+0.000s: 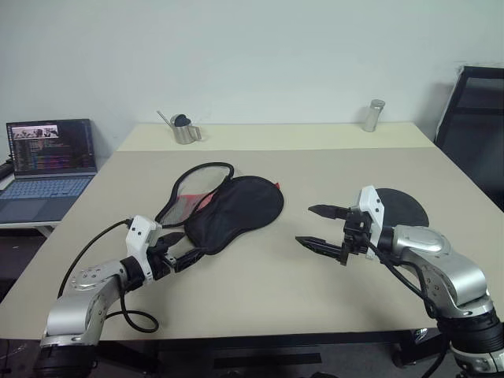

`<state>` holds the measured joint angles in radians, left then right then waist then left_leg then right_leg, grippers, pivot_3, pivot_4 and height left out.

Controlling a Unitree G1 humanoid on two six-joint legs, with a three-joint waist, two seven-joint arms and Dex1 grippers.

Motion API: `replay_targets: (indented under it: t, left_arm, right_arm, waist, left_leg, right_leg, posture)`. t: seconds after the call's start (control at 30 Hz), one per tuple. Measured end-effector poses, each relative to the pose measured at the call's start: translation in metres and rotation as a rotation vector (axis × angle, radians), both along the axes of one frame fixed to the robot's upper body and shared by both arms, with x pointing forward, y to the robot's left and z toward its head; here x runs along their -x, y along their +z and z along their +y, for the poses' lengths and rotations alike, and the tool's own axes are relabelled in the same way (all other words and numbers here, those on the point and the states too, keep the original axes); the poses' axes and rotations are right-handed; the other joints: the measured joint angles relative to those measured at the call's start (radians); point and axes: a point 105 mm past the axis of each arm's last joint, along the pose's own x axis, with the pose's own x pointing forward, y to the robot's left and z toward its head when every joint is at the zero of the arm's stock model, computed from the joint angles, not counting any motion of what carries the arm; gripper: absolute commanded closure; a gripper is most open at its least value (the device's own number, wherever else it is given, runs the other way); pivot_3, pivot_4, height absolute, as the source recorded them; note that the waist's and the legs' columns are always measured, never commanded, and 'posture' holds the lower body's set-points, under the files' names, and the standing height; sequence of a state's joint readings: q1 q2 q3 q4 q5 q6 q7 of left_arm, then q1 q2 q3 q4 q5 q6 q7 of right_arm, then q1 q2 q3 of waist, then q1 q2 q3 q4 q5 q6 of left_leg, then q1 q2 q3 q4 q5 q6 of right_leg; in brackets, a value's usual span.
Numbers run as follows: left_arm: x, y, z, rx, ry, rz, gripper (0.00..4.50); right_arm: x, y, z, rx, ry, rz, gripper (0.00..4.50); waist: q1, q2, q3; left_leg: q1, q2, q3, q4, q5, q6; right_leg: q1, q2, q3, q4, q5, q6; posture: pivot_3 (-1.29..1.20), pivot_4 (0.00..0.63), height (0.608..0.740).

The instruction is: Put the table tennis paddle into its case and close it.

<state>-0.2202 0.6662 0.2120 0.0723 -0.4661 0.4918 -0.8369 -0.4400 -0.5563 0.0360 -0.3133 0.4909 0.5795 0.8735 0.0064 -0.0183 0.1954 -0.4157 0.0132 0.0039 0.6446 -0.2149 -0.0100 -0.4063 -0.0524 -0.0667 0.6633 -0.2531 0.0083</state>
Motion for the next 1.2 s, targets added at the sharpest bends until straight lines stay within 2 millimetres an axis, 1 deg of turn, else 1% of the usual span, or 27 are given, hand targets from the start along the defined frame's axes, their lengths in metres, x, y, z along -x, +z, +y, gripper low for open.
replay_targets:
  t: [0.13, 0.23, 0.3, 0.4, 0.5, 0.6, 0.83, 0.93, 0.97, 1.0, 1.07, 1.13, 1.2]
  left_arm:
    - [-0.012, -0.006, 0.002, 0.011, 0.022, 0.044, 0.00]
    - [-0.022, -0.010, -0.002, 0.029, 0.037, 0.075, 0.00]
    - [-0.025, -0.013, -0.006, 0.031, 0.029, 0.099, 0.00]
    - [-0.030, -0.012, -0.012, 0.037, 0.022, 0.125, 0.00]
    - [-0.030, -0.010, -0.017, 0.067, 0.024, 0.165, 0.00]
    - [-0.024, -0.008, -0.029, 0.124, 0.004, 0.221, 0.60]
    - [-0.013, -0.008, -0.058, 0.274, -0.018, 0.343, 3.16]
    - [-0.021, -0.002, -0.073, 0.356, 0.000, 0.341, 4.27]
    - [-0.024, 0.003, -0.082, 0.387, -0.010, 0.335, 4.47]
    - [-0.028, 0.007, -0.091, 0.411, -0.020, 0.328, 4.47]
    - [-0.033, 0.014, -0.102, 0.436, -0.030, 0.315, 4.47]
    - [-0.041, 0.017, -0.112, 0.475, -0.023, 0.314, 4.47]
    - [-0.048, 0.017, -0.125, 0.522, -0.028, 0.328, 4.47]
  right_arm:
    - [0.003, 0.006, 0.002, 0.005, 0.007, -0.026, 0.04]
    - [0.003, 0.007, 0.002, 0.003, -0.001, -0.036, 0.04]
    - [0.002, 0.008, 0.002, 0.000, -0.009, -0.038, 0.04]
    - [0.002, 0.008, 0.001, -0.002, -0.016, -0.039, 0.04]
    - [0.001, 0.009, -0.001, -0.006, -0.033, -0.045, 0.04]
    - [0.001, 0.011, -0.001, -0.009, -0.044, -0.054, 0.00]
    - [0.002, 0.011, -0.004, -0.009, -0.066, -0.063, 0.00]
    - [0.002, 0.012, -0.007, -0.008, -0.086, -0.068, 0.00]
    - [0.001, 0.013, -0.009, -0.006, -0.094, -0.068, 0.00]
    - [0.001, 0.013, -0.012, -0.002, -0.101, -0.068, 0.00]
    - [0.001, 0.013, -0.014, 0.005, -0.110, -0.067, 0.00]
    - [0.002, 0.013, -0.018, 0.015, -0.119, -0.064, 0.00]
    - [0.002, 0.014, -0.021, 0.021, -0.130, -0.069, 0.00]
  waist:
    - [0.000, -0.001, 0.000]
    - [0.001, -0.001, 0.000]
    - [0.001, -0.002, 0.000]
    - [0.002, -0.002, 0.000]
    - [0.003, -0.002, 0.000]
    - [0.002, -0.002, 0.000]
    - [0.001, -0.003, 0.001]
    - [0.004, -0.004, 0.001]
    - [0.007, -0.005, 0.001]
    - [0.009, -0.006, 0.002]
    - [0.011, -0.007, 0.002]
    - [0.012, -0.007, 0.002]
    - [0.013, -0.008, 0.003]
  left_leg:
    - [0.000, 0.000, 0.000, 0.000, 0.000, 0.000]
    - [-0.001, -0.001, 0.000, 0.000, 0.000, 0.000]
    - [0.000, -0.001, 0.001, 0.000, 0.000, 0.000]
    - [0.000, -0.001, 0.000, 0.000, 0.000, 0.000]
    - [0.000, -0.001, 0.000, 0.000, 0.000, 0.000]
    - [0.000, -0.002, 0.001, 0.000, 0.000, 0.000]
    - [0.000, -0.001, 0.000, 0.001, 0.000, 0.000]
    - [-0.001, -0.001, -0.001, 0.001, 0.000, 0.000]
    - [-0.001, -0.001, 0.000, 0.001, 0.000, 0.000]
    - [-0.001, -0.002, 0.000, 0.002, 0.000, 0.000]
    - [-0.001, -0.002, 0.000, 0.001, 0.000, 0.000]
    - [-0.001, -0.002, 0.001, 0.001, 0.000, 0.000]
    - [-0.001, -0.002, 0.001, 0.001, 0.000, 0.000]
  right_leg:
    - [0.000, 0.000, 0.000, 0.000, 0.000, 0.000]
    - [0.000, 0.000, 0.000, 0.000, 0.000, 0.000]
    - [0.000, 0.000, 0.000, 0.000, 0.000, 0.001]
    - [0.000, 0.000, 0.000, 0.000, 0.000, 0.001]
    - [0.000, -0.001, 0.000, 0.000, 0.000, 0.001]
    - [0.000, -0.001, 0.001, 0.000, 0.000, 0.001]
    - [0.000, -0.001, 0.001, 0.000, 0.000, 0.001]
    - [0.000, -0.001, 0.000, 0.001, 0.001, 0.001]
    - [0.001, -0.001, 0.000, 0.000, 0.001, 0.002]
    - [0.001, -0.001, 0.001, 0.000, 0.001, 0.002]
    - [0.001, -0.001, 0.001, 0.000, 0.001, 0.002]
    - [0.001, -0.001, 0.001, 0.000, 0.001, 0.002]
    - [0.001, -0.001, 0.001, 0.000, 0.001, 0.002]
  posture:
    - [0.00, 0.150, 0.740]
    - [0.00, 0.150, 0.740]
    - [0.00, 0.150, 0.740]
    - [0.00, 0.150, 0.740]
    - [0.00, 0.150, 0.740]
    - [0.00, 0.150, 0.740]
    - [0.00, 0.150, 0.740]
    - [0.00, 0.150, 0.740]
    - [0.00, 0.150, 0.740]
    - [0.00, 0.150, 0.740]
    - [0.00, 0.150, 0.740]
    - [0.00, 0.150, 0.740]
    - [0.00, 0.150, 0.740]
